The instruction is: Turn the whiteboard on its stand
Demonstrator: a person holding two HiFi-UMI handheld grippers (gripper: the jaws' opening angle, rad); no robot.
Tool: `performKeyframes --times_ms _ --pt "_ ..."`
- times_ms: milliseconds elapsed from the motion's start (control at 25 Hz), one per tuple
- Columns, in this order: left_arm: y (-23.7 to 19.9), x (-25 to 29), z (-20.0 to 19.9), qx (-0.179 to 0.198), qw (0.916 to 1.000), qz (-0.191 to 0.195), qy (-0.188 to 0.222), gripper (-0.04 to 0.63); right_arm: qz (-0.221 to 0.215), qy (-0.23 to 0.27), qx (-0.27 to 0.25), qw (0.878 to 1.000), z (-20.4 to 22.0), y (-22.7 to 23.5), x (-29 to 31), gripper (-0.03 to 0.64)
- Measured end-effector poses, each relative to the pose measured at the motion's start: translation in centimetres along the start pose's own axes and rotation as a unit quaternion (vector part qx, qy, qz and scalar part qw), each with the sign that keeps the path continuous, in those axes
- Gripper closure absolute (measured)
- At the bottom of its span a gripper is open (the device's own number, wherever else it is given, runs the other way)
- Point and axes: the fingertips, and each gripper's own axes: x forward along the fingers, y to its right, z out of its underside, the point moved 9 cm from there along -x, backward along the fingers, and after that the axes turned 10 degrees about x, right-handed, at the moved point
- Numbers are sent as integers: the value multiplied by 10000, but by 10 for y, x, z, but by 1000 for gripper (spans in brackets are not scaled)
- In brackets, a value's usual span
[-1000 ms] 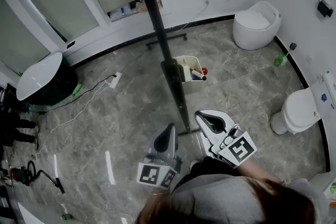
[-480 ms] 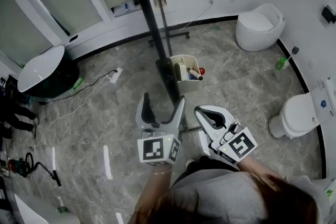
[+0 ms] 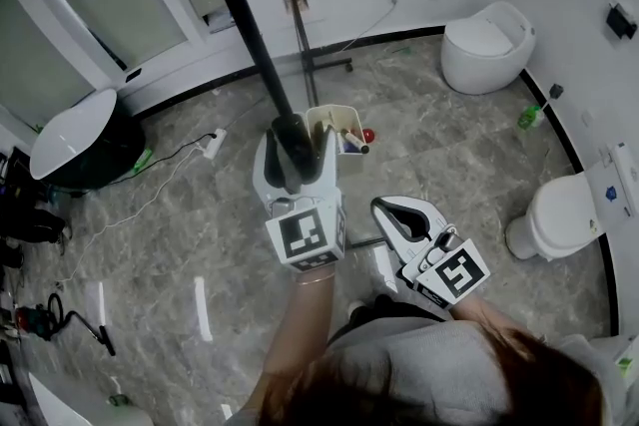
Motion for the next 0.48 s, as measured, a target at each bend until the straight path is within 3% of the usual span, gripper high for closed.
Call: performKeyframes --times_ms 200,280,480 --pt "7 19 9 163 9997 -88 -131 338 -33 -75 32 10000 4 9 -10 614" --pt "12 27 11 308 9994 -8 -162 431 -25 -56 45 10000 3 13 -12 614" --pt "9 30 10 402 9990 -74 -189 448 -72 -136 85 9998 3 15 -11 614"
